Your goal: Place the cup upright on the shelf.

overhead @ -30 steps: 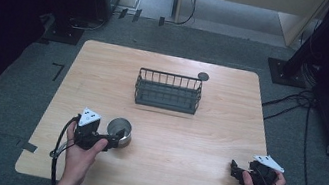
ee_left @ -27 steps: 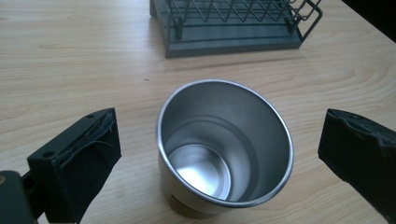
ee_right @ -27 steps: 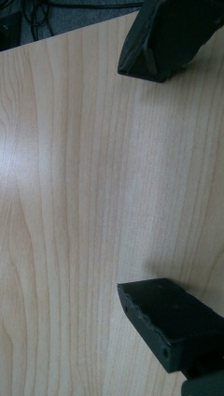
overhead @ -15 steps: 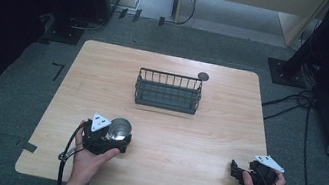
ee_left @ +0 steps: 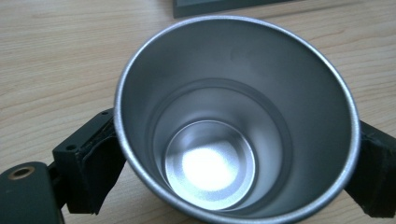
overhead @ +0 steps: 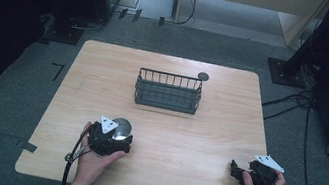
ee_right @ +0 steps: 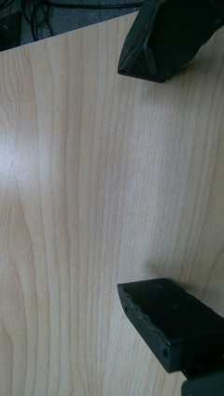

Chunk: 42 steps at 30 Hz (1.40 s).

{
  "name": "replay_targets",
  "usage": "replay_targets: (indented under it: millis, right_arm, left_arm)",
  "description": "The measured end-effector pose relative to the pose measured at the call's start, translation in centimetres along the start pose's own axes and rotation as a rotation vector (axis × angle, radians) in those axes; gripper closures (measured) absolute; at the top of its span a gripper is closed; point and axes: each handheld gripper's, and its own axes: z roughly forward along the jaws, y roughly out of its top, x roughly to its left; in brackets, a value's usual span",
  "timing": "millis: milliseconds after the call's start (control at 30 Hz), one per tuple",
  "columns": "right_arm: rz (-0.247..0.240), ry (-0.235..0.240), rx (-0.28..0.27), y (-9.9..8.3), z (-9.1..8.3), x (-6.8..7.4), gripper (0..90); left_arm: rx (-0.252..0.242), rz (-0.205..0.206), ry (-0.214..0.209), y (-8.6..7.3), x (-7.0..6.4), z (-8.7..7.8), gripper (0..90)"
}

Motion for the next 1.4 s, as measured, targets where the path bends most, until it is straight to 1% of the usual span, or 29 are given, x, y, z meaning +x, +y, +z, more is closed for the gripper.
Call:
replay_targets:
  millis: [67,100,133,200,300,533,667,767,867,967,1067,1133,1300,1400]
  right_arm:
    - [0.0,0.0,0.0,0.0,0.0,0.0,0.0]
    - [0.0,0.0,0.0,0.0,0.0,0.0,0.0]
    - [0.0,0.0,0.0,0.0,0.0,0.0,0.0]
    - [0.0,0.0,0.0,0.0,0.0,0.0,0.0]
    - [0.0,0.0,0.0,0.0,0.0,0.0,0.0]
    - [0.0,0.001,0.0,0.0,0.0,0.0,0.0]
    - [-0.005,0.005,0.001,0.0,0.0,0.0,0.0]
    - [-0.008,0.009,0.003,0.0,0.0,0.1,0.0]
    - [-0.01,0.009,0.002,0.0,0.0,0.1,0.0]
    - [-0.018,0.015,0.0,0.1,0.1,0.1,0.0]
    - [-0.024,0.026,-0.007,0.1,0.0,0.3,3.3]
    - [-0.023,0.028,-0.008,0.1,0.0,0.3,3.3]
    - [-0.02,0.026,-0.008,0.1,0.1,0.3,2.3]
    - [-0.019,0.025,-0.008,0.1,0.1,0.3,2.3]
  left_arm:
    - [0.0,0.003,0.005,0.0,-0.1,0.2,7.8]
    - [-0.003,0.002,0.008,0.0,-0.1,0.2,11.5]
    - [-0.006,0.003,0.014,0.0,-0.1,0.3,11.5]
    - [-0.012,0.014,0.013,0.0,-0.1,0.4,15.4]
    - [-0.019,0.02,0.014,0.1,-0.1,0.5,18.1]
    - [-0.018,0.037,0.008,0.4,0.0,0.8,18.5]
    - [-0.013,0.034,-0.001,0.8,0.1,1.0,18.6]
    - [-0.019,0.017,-0.022,1.0,0.1,1.1,18.7]
    - [-0.019,0.021,-0.025,1.2,0.0,1.2,18.7]
    - [-0.02,0.027,-0.029,1.6,-0.3,1.4,18.7]
    - [-0.027,0.031,-0.031,2.3,-0.3,1.5,18.7]
    - [-0.028,0.037,-0.031,2.7,-0.3,1.6,18.7]
    - [-0.041,0.021,-0.046,4.0,0.0,1.8,18.8]
    - [-0.044,0.026,-0.053,4.8,0.0,1.9,18.8]
